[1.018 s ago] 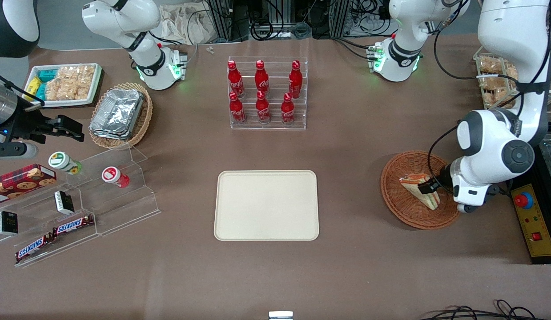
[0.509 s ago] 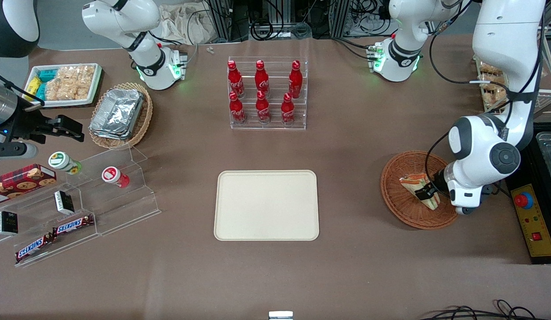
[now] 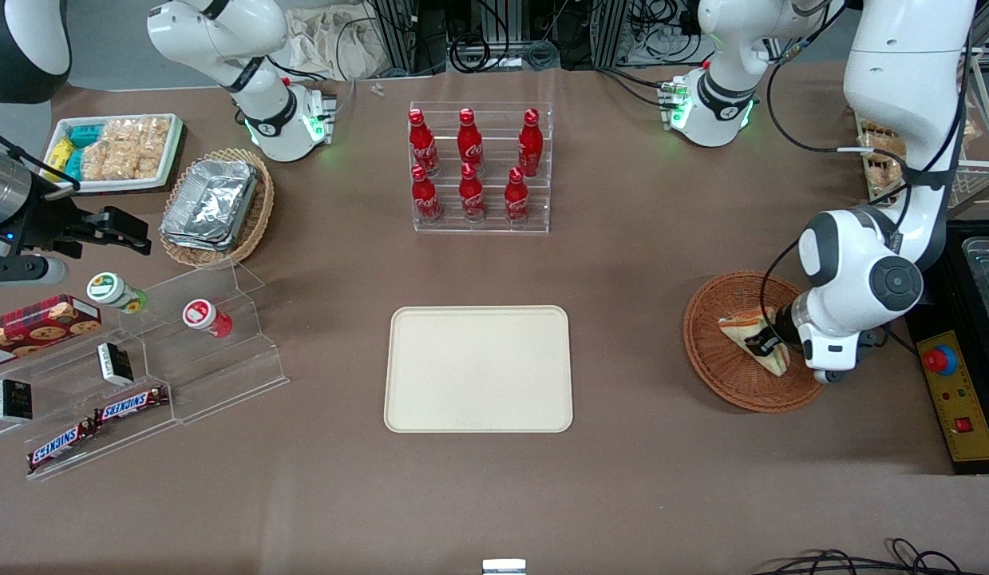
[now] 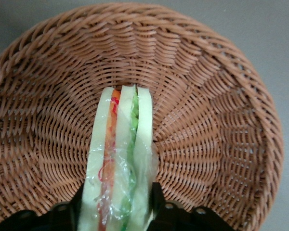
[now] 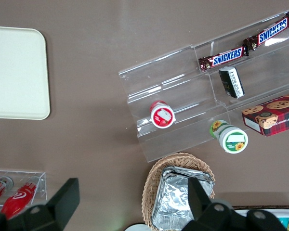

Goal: Place sandwich from basket to tray
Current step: 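Lift the sandwich and carry it toward the cream tray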

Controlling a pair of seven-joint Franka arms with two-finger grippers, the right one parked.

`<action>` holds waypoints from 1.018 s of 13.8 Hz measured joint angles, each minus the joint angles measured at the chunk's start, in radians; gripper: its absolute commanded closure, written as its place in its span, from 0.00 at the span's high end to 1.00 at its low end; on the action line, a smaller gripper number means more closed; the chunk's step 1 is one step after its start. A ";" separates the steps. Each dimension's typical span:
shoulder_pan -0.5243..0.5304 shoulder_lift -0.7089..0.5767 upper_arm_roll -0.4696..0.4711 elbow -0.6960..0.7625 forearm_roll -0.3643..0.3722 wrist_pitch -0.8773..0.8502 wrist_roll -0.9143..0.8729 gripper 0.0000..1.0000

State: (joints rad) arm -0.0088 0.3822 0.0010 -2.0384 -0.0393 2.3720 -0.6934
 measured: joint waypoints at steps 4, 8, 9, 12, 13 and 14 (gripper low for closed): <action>-0.005 -0.032 -0.011 0.118 0.001 -0.223 0.000 0.09; -0.010 -0.067 -0.075 0.330 0.002 -0.543 -0.001 0.09; -0.011 -0.071 -0.094 0.382 0.002 -0.602 -0.001 0.10; -0.012 -0.079 -0.149 0.508 0.002 -0.690 -0.001 0.13; -0.011 -0.078 -0.174 0.525 0.002 -0.689 0.002 0.14; -0.012 -0.076 -0.208 0.530 0.002 -0.682 0.014 0.15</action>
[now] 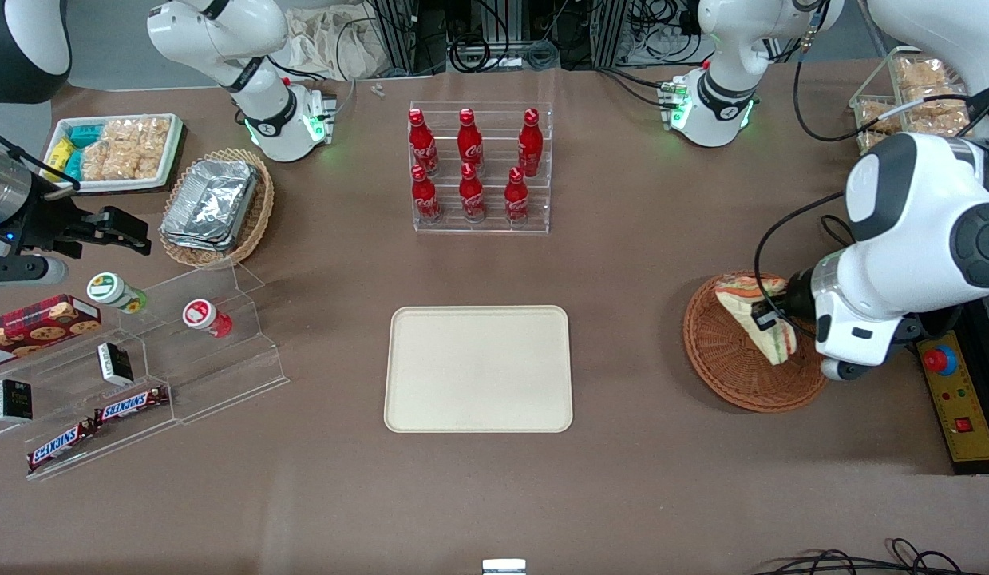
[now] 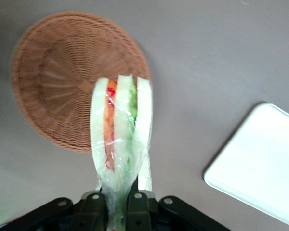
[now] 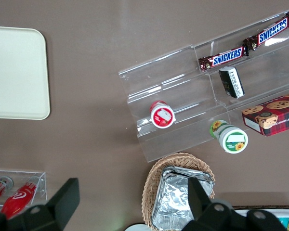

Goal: Place sandwich from basket to tray
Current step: 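Lift the sandwich and carry it toward the cream tray, then lower the sandwich onto the tray and open the left gripper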

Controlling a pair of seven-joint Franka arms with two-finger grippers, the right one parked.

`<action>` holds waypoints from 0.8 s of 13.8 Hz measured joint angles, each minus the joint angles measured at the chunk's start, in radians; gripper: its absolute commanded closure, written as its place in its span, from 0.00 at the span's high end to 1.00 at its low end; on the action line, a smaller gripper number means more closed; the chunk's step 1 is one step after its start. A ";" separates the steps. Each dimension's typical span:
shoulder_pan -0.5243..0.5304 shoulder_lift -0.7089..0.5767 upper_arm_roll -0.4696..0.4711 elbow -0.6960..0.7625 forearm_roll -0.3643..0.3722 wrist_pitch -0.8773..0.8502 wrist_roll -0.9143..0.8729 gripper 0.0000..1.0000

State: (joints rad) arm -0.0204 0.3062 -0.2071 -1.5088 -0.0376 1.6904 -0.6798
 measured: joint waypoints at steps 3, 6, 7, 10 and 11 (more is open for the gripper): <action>-0.059 0.032 -0.087 0.000 0.017 0.057 0.047 0.15; -0.209 0.107 -0.096 -0.001 0.090 0.227 0.047 0.15; -0.248 0.141 -0.096 -0.001 0.120 0.278 0.044 0.15; -0.313 0.243 -0.096 0.005 0.172 0.418 0.044 0.19; -0.326 0.279 -0.096 0.013 0.185 0.447 0.044 0.19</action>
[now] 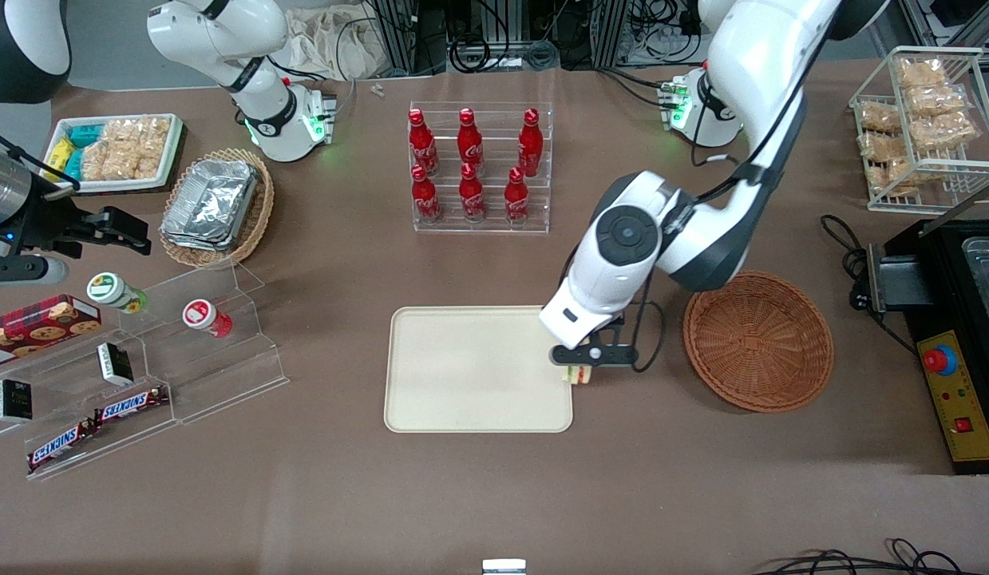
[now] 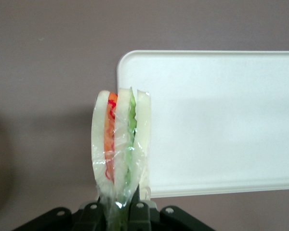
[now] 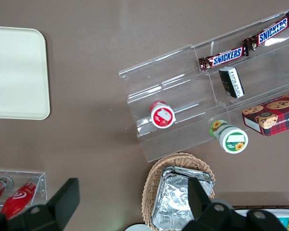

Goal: Place sandwich from basket to tray
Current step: 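Lower the sandwich onto the tray and open the left gripper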

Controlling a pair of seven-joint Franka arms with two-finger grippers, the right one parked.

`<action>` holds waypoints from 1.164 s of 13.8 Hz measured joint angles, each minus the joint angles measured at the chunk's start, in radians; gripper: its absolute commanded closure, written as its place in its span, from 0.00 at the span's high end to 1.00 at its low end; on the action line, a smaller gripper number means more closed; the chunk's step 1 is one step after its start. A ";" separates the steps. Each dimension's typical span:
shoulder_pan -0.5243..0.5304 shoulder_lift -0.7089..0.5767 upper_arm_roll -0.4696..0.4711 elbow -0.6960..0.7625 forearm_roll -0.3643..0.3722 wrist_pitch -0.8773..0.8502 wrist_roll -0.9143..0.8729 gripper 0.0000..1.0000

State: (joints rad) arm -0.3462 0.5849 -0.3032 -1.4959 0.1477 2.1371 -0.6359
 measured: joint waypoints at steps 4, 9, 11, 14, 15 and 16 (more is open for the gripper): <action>-0.027 0.149 0.000 0.050 0.035 0.077 0.005 0.20; -0.037 0.254 0.001 0.118 0.067 0.114 0.004 0.99; -0.037 0.252 0.001 0.129 0.067 0.091 0.003 0.99; -0.037 0.248 -0.001 0.148 0.051 -0.009 0.000 0.99; -0.036 0.239 -0.001 0.160 0.039 -0.050 0.000 0.99; -0.032 0.223 0.000 0.174 0.028 -0.095 0.000 0.99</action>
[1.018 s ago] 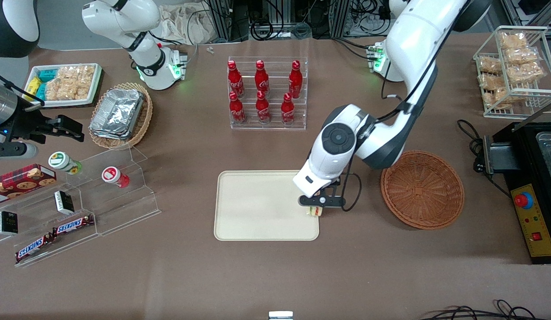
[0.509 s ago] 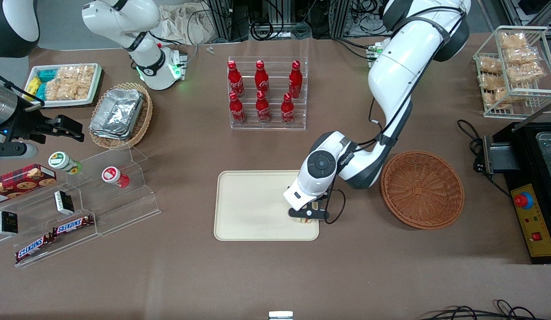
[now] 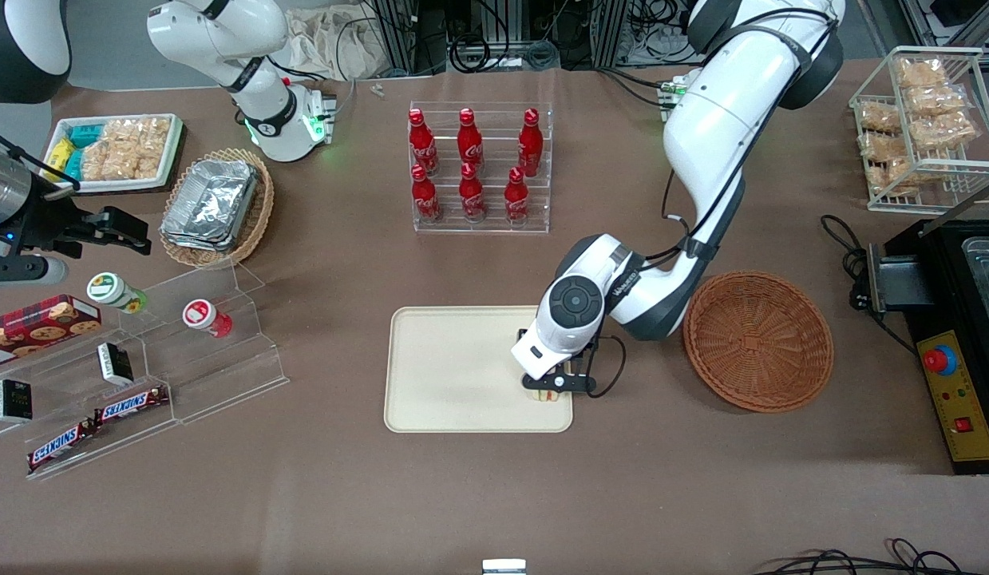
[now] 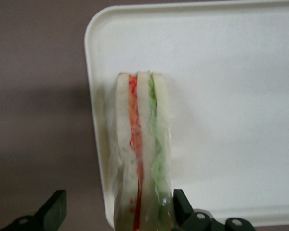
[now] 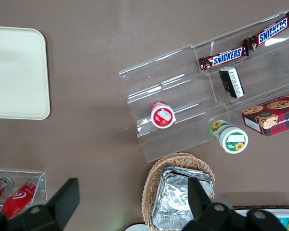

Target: Place sandwich from basket to tray

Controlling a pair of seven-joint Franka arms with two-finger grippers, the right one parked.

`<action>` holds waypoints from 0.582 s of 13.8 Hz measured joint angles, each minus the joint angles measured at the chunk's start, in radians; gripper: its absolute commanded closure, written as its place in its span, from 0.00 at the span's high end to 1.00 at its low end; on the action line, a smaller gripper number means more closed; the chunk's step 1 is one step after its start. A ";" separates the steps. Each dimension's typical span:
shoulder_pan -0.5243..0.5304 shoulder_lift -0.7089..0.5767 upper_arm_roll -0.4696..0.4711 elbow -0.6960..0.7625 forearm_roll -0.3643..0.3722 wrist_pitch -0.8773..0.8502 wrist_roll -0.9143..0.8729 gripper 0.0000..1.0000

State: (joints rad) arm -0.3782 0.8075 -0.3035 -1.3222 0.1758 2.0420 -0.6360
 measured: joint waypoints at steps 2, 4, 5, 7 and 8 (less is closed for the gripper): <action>0.017 -0.064 0.001 0.017 -0.009 -0.078 0.000 0.99; 0.041 -0.155 0.006 0.022 -0.009 -0.161 0.000 0.99; 0.063 -0.202 0.008 0.022 -0.009 -0.214 0.006 0.99; 0.126 -0.287 0.010 0.021 -0.009 -0.315 0.079 0.99; 0.161 -0.321 0.011 0.019 -0.011 -0.354 0.140 0.99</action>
State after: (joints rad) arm -0.2173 0.4869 -0.2926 -1.3031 0.1645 1.6880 -0.4960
